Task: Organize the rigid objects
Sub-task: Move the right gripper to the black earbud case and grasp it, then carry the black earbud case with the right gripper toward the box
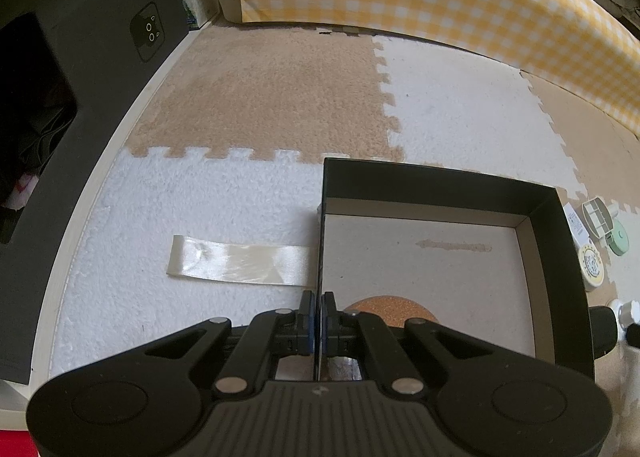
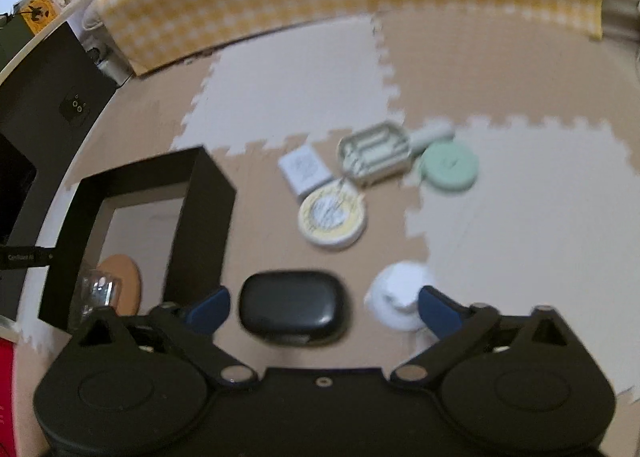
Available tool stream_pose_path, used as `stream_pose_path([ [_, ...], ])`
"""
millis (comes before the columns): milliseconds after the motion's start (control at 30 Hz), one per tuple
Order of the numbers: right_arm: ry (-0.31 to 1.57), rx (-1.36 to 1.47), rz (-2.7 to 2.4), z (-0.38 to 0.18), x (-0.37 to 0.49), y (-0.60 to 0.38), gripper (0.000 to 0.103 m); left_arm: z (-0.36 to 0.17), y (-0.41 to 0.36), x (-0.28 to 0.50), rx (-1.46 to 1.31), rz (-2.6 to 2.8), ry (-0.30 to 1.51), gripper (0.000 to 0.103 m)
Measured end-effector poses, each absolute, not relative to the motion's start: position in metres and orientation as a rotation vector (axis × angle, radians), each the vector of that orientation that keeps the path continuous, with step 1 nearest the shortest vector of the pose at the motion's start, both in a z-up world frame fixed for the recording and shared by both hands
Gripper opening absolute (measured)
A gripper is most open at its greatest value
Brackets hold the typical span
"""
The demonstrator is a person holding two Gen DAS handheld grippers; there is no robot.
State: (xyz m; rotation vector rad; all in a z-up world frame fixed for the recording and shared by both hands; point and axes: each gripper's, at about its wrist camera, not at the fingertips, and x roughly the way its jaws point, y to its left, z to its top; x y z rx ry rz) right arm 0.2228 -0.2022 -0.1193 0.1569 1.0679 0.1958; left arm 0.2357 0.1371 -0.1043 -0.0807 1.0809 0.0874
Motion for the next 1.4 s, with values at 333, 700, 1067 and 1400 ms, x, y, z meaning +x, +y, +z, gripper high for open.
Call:
stream_pose_path([
  [333, 1.108, 0.200, 0.221, -0.139, 0.236, -0.182, 0.082, -0.105, 0.137, 0.235, -0.080, 0.087, 1.082, 0.002],
  [700, 1.113, 0.009, 0.265, -0.150, 0.245, -0.166, 0.085, -0.105, 0.137, 0.236, -0.077, 0.085, 1.081, 0.002],
  [1067, 1.146, -0.103, 0.414, -0.152, 0.253, -0.167, 0.086, -0.105, 0.135, 0.235, -0.072, 0.084, 1.081, 0.002],
  [1400, 1.154, -0.149, 0.430, -0.146, 0.254, -0.161, 0.081, -0.105, 0.135, 0.235, -0.073, 0.084, 1.081, 0.002],
])
